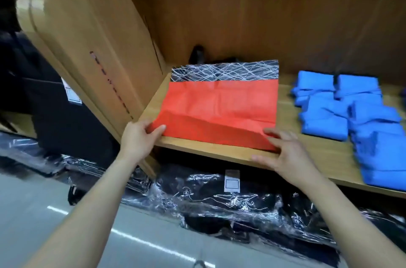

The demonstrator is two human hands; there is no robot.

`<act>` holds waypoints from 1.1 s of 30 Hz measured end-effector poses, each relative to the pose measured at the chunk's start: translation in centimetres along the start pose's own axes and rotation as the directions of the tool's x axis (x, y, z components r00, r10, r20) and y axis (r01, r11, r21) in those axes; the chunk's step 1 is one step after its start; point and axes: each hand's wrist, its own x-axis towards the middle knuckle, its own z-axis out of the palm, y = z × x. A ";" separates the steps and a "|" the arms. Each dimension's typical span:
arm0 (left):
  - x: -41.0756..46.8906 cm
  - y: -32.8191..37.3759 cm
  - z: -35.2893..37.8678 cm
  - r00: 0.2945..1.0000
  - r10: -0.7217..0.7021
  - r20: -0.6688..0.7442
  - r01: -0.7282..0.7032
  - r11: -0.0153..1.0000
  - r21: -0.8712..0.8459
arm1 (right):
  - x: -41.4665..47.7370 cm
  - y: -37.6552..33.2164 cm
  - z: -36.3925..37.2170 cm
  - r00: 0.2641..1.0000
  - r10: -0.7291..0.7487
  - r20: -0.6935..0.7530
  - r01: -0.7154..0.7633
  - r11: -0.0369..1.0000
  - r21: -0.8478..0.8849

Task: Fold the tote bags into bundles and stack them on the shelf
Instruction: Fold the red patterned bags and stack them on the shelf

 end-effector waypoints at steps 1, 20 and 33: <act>0.6 -0.2 0.1 0.999 0.043 0.006 -0.044 0.998 0.052 | 0.2 0.1 0.5 0.996 0.022 -0.086 -0.023 1.000 -0.011; 3.1 -1.4 1.9 0.758 0.409 0.508 -0.567 0.799 0.202 | 2.5 -2.3 2.5 0.994 -0.028 0.109 0.057 0.958 -0.281; 4.3 -2.2 -2.0 0.773 0.448 0.449 -0.451 0.886 -0.108 | 1.9 -2.3 -1.4 0.944 -0.059 0.323 0.109 0.984 -0.138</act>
